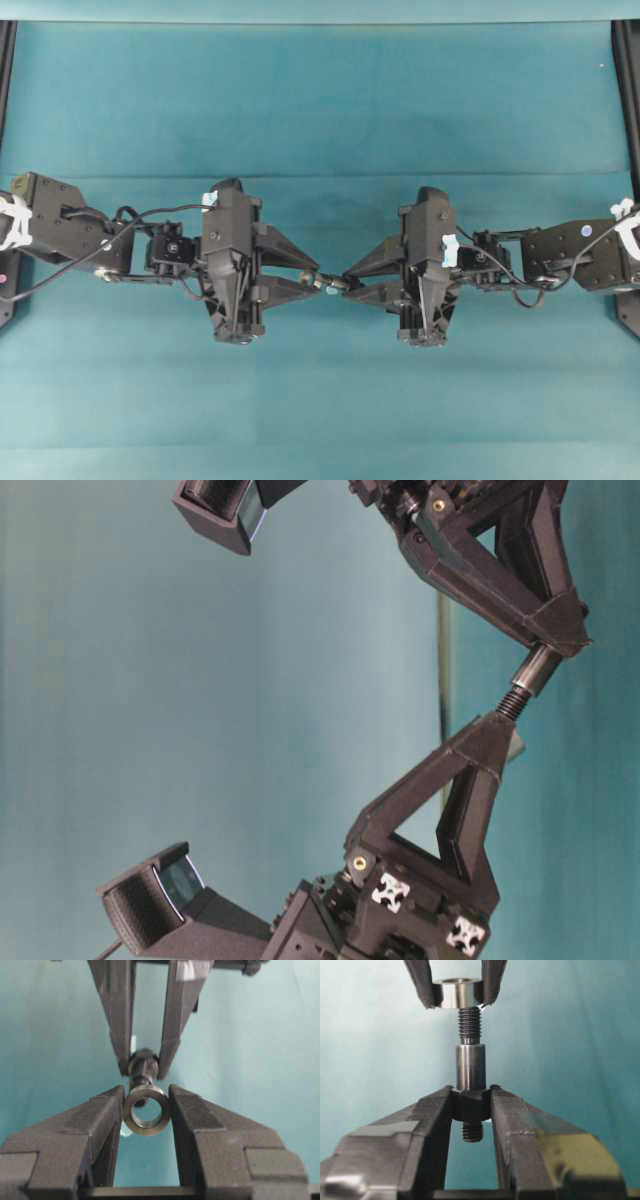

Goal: Insert the washer onto the shaft with both hands.
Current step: 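Push washer with left gripper onto shaft held by right gripper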

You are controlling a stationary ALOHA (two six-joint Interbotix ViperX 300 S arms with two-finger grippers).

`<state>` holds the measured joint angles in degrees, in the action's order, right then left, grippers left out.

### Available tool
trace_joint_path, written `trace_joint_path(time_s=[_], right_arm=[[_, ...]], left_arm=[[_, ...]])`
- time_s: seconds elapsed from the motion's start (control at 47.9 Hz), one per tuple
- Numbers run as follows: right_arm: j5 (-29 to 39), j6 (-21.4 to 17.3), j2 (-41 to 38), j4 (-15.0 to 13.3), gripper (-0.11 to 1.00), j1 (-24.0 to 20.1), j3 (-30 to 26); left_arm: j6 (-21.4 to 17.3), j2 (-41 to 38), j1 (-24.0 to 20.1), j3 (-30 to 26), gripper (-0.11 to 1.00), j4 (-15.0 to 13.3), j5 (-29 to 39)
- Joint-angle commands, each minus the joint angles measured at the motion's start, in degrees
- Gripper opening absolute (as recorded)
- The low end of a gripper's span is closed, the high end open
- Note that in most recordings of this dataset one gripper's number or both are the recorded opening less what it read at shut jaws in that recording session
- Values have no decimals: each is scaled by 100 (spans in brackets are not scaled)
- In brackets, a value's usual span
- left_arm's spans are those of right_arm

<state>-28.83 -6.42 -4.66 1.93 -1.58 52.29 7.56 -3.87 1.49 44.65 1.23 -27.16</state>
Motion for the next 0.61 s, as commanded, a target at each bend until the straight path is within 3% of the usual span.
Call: trace_joint_path(time_s=[0.0,0.584], right_arm=[[-70,-44,26,18,0,9,-123],[-334,-53,18,53,0,26,-141]], left_arm=[[9,-18,9,-123,34,9,-62],[9,-185,9,-193,34,9,-70]])
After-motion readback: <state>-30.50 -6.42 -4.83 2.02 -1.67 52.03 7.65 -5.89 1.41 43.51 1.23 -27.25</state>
